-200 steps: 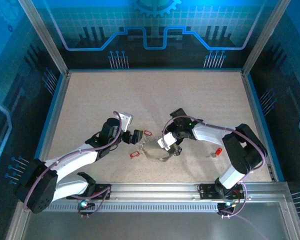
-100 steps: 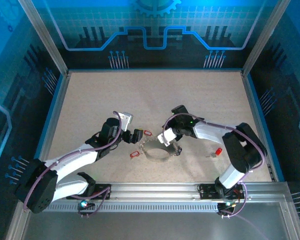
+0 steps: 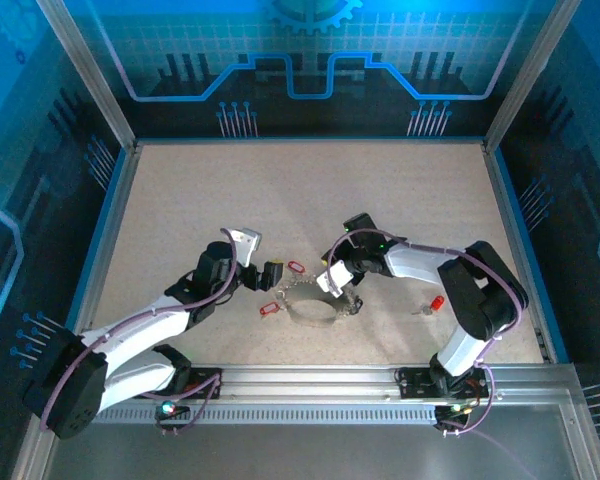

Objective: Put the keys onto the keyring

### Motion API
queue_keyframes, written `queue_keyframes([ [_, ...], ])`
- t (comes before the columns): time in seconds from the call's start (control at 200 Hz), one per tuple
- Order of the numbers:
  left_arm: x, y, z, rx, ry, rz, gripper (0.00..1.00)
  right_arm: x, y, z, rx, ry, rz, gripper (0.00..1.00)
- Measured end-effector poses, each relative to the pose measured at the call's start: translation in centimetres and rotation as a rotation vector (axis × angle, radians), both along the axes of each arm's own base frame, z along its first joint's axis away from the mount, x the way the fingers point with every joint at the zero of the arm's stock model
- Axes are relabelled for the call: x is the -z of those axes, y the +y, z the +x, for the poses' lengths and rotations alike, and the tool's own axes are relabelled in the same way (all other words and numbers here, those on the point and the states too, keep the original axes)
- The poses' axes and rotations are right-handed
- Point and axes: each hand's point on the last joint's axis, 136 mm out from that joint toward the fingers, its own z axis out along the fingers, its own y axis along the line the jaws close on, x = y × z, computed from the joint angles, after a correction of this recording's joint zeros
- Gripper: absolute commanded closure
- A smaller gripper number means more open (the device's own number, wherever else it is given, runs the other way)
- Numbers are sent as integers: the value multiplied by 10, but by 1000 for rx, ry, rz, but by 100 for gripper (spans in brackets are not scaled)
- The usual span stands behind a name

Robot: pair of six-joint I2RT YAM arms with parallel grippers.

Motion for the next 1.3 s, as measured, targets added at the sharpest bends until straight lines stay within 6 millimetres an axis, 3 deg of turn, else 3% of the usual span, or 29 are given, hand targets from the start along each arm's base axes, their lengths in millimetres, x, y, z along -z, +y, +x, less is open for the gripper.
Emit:
queue_keyframes([
  [0.075,3,6,-1,-33,81,-2,8,-4,1,-5,-12,13,14,61],
  [0.155,-10,10,8,-90,179,-48,13,-6,2,-9,-20,31,23,61],
  [0.28,-27,-4,11,-127,344,-218,24,-3,1,-15,-18,57,26,61],
  [0.42,-6,-39,-34,-85,578,-351,30,-2,-4,-21,28,114,51,59],
  [0.565,0,-67,-71,-32,720,-389,38,-23,-18,-8,141,140,133,57],
  [0.755,21,-97,-90,-18,843,-260,47,-52,-32,20,329,134,270,52],
  [0.94,46,-116,-96,-55,937,-120,48,-69,-59,39,543,142,428,52],
  [1.116,69,-113,-100,-106,1009,-27,46,-93,-74,55,676,136,565,48],
  [1.301,92,-85,-99,-181,1056,115,45,-109,-80,61,721,130,628,47],
])
